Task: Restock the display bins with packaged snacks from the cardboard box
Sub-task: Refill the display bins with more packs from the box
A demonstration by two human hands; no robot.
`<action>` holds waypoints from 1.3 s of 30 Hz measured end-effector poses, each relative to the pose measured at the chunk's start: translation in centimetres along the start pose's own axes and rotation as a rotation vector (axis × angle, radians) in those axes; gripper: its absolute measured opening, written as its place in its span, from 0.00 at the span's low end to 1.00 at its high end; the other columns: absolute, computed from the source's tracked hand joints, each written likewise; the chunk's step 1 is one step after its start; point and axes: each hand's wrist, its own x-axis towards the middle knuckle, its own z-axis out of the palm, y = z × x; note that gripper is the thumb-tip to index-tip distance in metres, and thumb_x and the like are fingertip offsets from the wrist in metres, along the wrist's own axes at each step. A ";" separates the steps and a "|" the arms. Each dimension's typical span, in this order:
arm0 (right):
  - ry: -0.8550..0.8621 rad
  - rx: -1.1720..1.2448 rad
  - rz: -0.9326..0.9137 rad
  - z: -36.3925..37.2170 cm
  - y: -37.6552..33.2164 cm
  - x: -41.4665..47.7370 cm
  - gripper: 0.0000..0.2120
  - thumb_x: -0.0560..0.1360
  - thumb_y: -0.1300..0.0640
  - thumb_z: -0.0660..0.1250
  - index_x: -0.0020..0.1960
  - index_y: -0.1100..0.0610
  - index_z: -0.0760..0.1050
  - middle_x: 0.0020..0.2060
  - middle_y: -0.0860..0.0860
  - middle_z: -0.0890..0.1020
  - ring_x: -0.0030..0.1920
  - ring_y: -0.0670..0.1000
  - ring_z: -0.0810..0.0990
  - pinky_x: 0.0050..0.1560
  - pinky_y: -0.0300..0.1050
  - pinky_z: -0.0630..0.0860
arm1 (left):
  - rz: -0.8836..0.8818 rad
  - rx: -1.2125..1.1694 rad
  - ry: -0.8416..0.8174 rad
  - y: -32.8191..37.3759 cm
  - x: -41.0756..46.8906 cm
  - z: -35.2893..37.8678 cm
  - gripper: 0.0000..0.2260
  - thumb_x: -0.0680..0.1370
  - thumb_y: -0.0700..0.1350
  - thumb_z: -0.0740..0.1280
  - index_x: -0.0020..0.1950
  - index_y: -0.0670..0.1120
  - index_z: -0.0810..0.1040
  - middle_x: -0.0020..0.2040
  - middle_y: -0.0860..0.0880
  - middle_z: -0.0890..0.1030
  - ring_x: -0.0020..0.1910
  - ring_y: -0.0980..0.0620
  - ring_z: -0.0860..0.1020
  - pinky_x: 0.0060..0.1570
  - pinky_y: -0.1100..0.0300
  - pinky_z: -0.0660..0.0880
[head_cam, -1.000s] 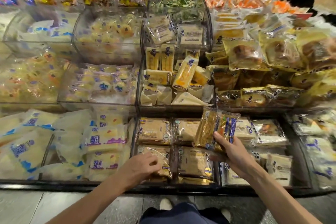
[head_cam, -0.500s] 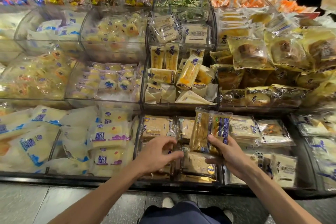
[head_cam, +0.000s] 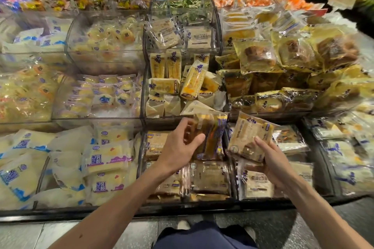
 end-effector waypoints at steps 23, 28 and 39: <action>-0.025 -0.161 0.038 -0.1 1.1 -0.6 0.12 0.82 0.54 0.62 0.64 0.54 0.73 0.56 0.58 0.82 0.51 0.59 0.84 0.36 0.52 0.82 | 0.005 0.656 -0.625 -5.2 -2.7 6.5 0.17 0.83 0.57 0.59 0.60 0.46 0.79 0.55 0.49 0.78 0.52 0.55 0.72 0.57 0.56 0.73; -0.108 -0.312 -0.037 1.3 1.6 -0.7 0.14 0.81 0.57 0.64 0.66 0.51 0.72 0.56 0.55 0.82 0.53 0.59 0.84 0.43 0.59 0.84 | -0.564 -0.111 -0.236 -1.9 -1.1 3.5 0.16 0.81 0.56 0.60 0.61 0.47 0.78 0.48 0.45 0.82 0.38 0.54 0.80 0.37 0.58 0.79; -0.398 -1.247 -0.774 9.3 5.4 -0.1 0.26 0.78 0.46 0.67 0.75 0.47 0.69 0.70 0.41 0.69 0.71 0.43 0.64 0.73 0.39 0.59 | -0.808 -0.381 0.034 -0.5 -2.5 -5.0 0.12 0.76 0.47 0.73 0.57 0.48 0.76 0.52 0.41 0.84 0.42 0.46 0.86 0.35 0.56 0.81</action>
